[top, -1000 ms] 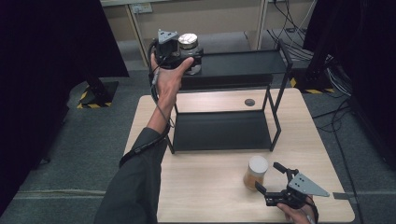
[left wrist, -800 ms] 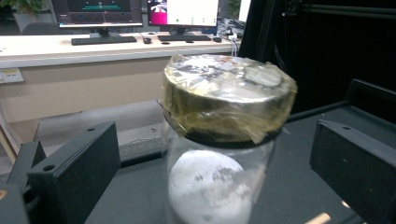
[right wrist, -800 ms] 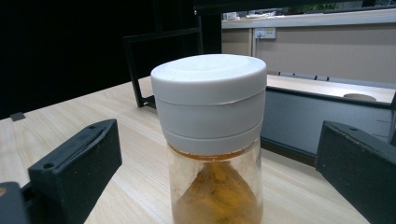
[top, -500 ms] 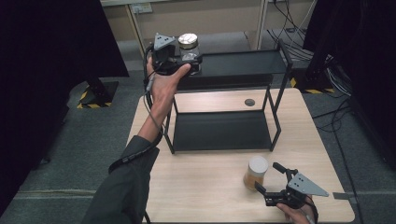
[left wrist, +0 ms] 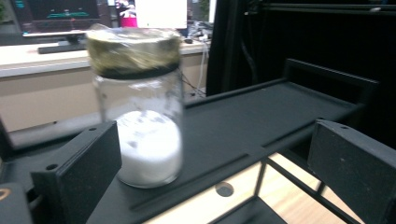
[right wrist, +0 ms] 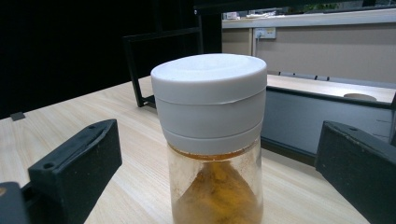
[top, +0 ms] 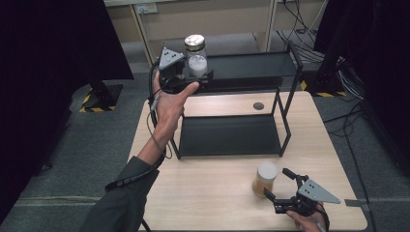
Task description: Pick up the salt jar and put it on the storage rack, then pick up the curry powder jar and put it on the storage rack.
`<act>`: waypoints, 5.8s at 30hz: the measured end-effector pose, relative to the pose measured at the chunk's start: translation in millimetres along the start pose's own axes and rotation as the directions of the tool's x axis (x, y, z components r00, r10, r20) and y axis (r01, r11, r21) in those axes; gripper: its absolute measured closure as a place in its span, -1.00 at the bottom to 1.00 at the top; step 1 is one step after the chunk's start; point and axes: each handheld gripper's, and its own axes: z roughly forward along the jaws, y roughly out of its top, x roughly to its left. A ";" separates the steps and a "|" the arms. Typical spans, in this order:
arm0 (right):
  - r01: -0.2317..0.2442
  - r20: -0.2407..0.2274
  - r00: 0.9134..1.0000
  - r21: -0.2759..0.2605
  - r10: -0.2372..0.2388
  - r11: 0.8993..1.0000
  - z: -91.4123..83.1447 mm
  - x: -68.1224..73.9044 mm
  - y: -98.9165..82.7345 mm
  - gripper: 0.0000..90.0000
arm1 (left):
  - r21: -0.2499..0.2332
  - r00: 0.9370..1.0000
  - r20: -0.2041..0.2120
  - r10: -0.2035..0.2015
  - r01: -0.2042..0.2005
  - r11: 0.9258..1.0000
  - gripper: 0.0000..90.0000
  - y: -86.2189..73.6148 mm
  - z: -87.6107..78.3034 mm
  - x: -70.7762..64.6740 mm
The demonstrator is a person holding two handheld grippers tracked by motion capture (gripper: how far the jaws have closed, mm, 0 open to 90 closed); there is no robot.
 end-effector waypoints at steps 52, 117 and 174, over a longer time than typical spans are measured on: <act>0.006 -0.005 1.000 -0.002 -0.006 1.000 0.2 0.7 0.4 -0.98 | -0.041 0.989 0.144 0.043 -0.037 0.998 -0.95 -181.0 -54.5 -23.7; 0.010 -0.012 1.000 0.002 -0.010 1.000 0.9 0.3 -0.5 -0.98 | -0.047 0.991 0.129 0.043 -0.037 0.998 -0.96 -314.9 -86.7 -14.3; 0.014 0.019 1.000 0.002 -0.015 1.000 9.0 5.0 0.5 -0.97 | -0.044 0.992 0.116 0.044 -0.040 0.998 -0.96 -321.0 -91.9 -14.2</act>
